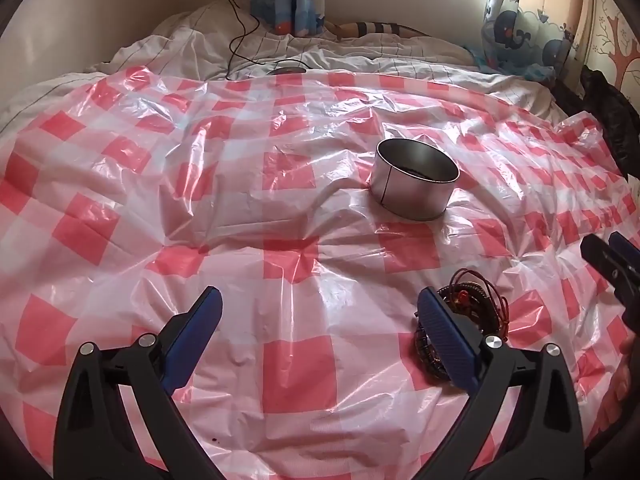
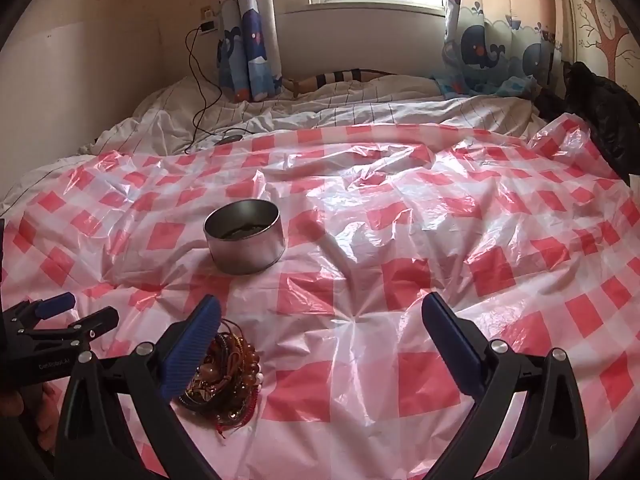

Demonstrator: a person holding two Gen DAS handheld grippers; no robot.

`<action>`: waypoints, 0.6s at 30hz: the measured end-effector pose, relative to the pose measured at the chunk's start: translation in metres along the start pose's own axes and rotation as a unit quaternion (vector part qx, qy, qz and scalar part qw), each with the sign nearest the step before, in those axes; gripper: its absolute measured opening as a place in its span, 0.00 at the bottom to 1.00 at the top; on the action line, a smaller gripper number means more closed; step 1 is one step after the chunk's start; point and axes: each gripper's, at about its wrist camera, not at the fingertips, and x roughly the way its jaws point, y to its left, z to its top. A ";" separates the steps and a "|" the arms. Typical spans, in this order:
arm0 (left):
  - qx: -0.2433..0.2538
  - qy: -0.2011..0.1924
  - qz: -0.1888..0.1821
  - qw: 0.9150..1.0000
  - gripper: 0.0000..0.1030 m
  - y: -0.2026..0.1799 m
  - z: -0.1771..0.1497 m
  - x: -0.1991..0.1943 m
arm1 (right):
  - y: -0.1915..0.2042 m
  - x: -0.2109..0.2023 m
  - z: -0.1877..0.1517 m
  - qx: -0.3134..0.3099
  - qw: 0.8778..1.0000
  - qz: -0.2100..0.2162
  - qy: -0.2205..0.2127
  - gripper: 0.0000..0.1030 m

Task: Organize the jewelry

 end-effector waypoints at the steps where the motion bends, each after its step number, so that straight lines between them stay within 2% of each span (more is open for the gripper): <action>1: 0.005 -0.004 0.009 1.000 0.92 -0.002 0.000 0.000 | 0.002 0.000 -0.002 -0.004 1.000 0.011 0.003 0.94; 5: 0.018 -0.011 0.013 1.000 0.93 -0.005 0.001 -0.001 | 0.004 -0.012 -0.009 -0.023 0.999 0.032 -0.003 0.94; 11: 0.025 0.007 -0.002 1.000 0.93 -0.011 0.000 0.006 | 0.003 -0.012 -0.011 -0.033 0.999 0.017 -0.001 0.94; 18: 0.028 0.011 0.001 1.000 0.93 -0.012 -0.001 0.009 | 0.007 -0.008 -0.012 -0.028 1.000 0.007 0.008 0.94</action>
